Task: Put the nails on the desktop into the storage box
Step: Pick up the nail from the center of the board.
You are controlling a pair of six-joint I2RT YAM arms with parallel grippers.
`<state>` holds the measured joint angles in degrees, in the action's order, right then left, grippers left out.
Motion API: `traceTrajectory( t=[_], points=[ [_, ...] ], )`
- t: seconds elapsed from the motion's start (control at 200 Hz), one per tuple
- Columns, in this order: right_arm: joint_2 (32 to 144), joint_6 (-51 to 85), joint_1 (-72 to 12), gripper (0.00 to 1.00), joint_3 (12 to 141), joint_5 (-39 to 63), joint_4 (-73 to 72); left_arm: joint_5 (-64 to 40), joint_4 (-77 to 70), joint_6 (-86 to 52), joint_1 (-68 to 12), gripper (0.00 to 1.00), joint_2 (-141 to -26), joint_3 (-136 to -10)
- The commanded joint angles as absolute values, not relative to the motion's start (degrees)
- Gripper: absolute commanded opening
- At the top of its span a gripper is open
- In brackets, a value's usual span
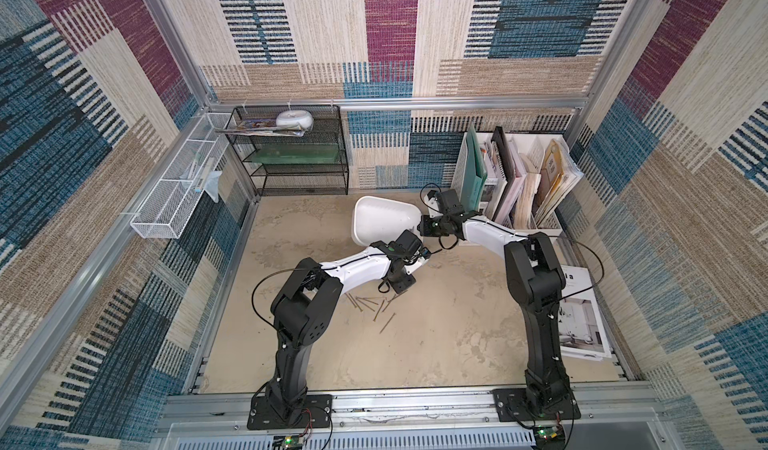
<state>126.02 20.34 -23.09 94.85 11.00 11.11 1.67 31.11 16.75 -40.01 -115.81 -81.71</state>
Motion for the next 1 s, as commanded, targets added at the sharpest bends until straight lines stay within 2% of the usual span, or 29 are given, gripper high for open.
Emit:
traceTrajectory(
  t=[0.0, 0.17, 0.3, 0.426, 0.626, 0.992],
  points=[
    [126.7, 18.2, -22.9, 0.0, 95.3, 8.8, 14.7, 2.2, 31.2, 17.9, -40.0, 0.49, -117.6, -82.3],
    [126.4, 17.5, -22.7, 0.0, 95.2, 9.1, 15.0, 3.8, 30.6, 18.4, -39.7, 0.44, -119.4, -81.8],
    [126.0, 17.3, -22.7, 0.0, 95.0, 9.1, 15.2, 2.7, 31.9, 18.2, -39.7, 0.15, -119.9, -82.4],
    [125.9, 17.6, -22.7, 0.0, 94.7, 9.8, 15.2, 2.4, 32.3, 18.1, -40.2, 0.0, -118.5, -81.2],
    [125.4, 18.4, -22.7, 0.0, 93.1, 10.2, 14.5, 1.9, 36.4, 16.0, -41.7, 0.0, -114.5, -81.3],
    [121.4, 20.4, -23.0, 0.0, 87.5, 10.3, 12.3, 4.1, 49.3, 9.3, -42.2, 0.0, -97.2, -88.7]
  ],
)
